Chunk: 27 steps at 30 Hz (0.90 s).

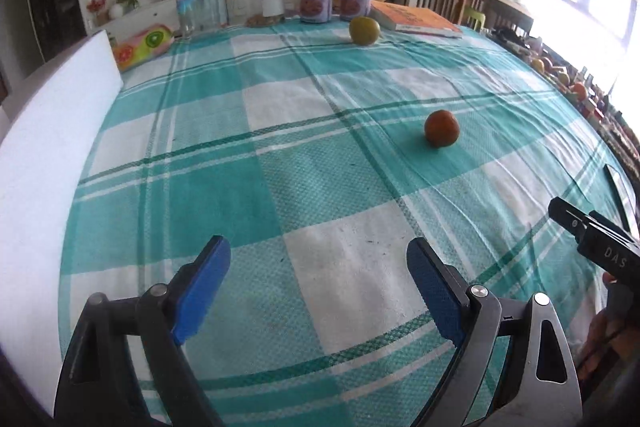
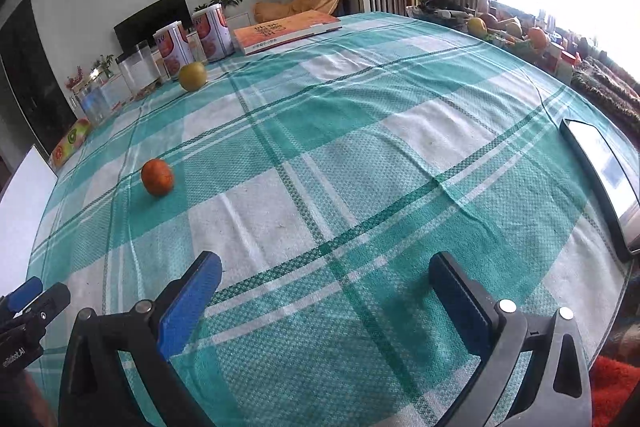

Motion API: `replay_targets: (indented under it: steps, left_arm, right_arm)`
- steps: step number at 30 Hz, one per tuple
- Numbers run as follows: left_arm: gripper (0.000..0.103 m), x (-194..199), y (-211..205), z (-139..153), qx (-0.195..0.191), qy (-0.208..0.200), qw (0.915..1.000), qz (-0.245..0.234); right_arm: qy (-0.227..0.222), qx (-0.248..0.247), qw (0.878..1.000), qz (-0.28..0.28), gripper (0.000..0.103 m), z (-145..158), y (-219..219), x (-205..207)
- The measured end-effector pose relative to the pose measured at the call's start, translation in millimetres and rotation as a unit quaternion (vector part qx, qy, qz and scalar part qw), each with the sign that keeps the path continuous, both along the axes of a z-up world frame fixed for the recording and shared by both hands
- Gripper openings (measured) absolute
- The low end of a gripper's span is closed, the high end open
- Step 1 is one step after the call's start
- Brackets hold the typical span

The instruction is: Organize fruits

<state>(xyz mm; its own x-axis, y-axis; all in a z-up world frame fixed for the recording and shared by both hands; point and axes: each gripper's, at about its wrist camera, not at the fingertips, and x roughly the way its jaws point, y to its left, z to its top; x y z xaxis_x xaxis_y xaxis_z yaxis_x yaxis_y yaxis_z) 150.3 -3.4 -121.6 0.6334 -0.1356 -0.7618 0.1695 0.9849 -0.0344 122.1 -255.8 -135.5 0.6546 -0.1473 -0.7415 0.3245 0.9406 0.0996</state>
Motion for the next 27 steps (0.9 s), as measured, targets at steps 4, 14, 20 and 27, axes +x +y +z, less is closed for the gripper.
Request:
replay_targets:
  steps: [4,14,20,27]
  left_arm:
    - [0.091,5,0,-14,0.011,0.014,0.9998,0.01]
    - [0.098,13,-2,-19,0.02,0.022,0.9994,0.016]
    - [0.099,14,-2,-19,0.019,0.023,0.9994,0.017]
    - [0.099,14,-2,-19,0.019,0.023,0.9994,0.017]
  right_arm:
    - [0.016,-0.025,0.999,0.012,0.103,-5,9,8]
    - [0.032,-0.024,0.999,0.011,0.103,-11,9,12]
    - [0.035,-0.026,0.999,0.012,0.103,-12,10,13]
    - [0.038,-0.029,0.999,0.012,0.103,-13,10,13]
